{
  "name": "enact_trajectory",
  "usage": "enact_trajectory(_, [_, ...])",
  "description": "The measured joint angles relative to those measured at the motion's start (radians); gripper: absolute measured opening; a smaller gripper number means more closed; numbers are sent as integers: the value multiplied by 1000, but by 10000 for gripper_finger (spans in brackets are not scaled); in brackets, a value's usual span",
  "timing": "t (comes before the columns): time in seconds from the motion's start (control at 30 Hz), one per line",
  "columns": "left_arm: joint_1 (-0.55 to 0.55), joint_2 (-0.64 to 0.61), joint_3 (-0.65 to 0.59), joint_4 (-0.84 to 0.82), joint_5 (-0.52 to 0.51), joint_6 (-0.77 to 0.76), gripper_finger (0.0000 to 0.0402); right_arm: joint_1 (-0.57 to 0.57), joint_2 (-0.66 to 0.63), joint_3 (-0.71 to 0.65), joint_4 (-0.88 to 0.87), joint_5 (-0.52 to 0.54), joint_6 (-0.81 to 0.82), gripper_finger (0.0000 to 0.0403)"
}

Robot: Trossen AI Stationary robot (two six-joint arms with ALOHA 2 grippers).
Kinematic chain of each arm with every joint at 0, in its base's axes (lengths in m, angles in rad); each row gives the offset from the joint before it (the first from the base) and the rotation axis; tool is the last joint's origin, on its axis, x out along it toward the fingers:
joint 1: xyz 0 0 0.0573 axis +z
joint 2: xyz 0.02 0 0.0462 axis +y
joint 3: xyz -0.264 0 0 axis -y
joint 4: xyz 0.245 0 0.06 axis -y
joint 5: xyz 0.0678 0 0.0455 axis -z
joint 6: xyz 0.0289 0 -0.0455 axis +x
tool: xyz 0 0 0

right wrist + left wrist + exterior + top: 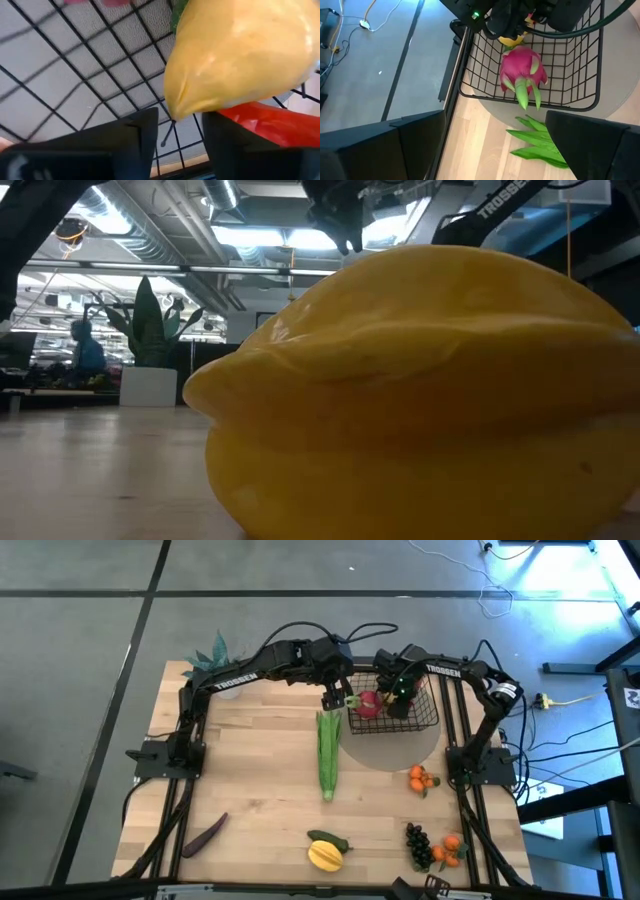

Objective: Build produce basket
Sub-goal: Put the starfruit into the black wire basket

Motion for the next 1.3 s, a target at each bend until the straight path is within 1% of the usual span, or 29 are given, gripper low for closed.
enact_trajectory(0.27, [4,0,0,-17,0,0,334,0,-43,81,-87,0,9,144])
enact_trajectory(0.37, [7,0,0,-52,0,-12,334,0,-81,110,-118,-1,33,145])
enact_trajectory(0.47, [14,0,0,-87,0,-66,334,0,-138,125,-125,-2,55,146])
enact_trajectory(0.63, [27,1,0,-199,0,-239,334,1,-271,129,-115,-61,76,146])
enact_trajectory(0.73, [27,1,0,-289,6,-382,334,1,-349,129,-99,-127,82,146])
enact_trajectory(0.93, [13,1,0,-406,11,-712,334,1,-475,129,-57,-257,50,146])
enact_trajectory(1.0, [4,1,0,-427,43,-796,334,1,-510,129,-54,-297,29,146])
enact_trajectory(1.07, [-8,1,0,-436,76,-843,334,1,-540,129,-55,-337,10,146])
enact_trajectory(1.17, [-39,1,0,-437,91,-880,334,12,-581,129,-79,-383,-27,146])
enact_trajectory(1.23, [-60,1,0,-441,92,-900,334,35,-608,129,-117,-391,-56,146])
enact_trajectory(1.3, [-79,1,0,-455,108,-915,334,70,-631,129,-142,-396,-49,145])
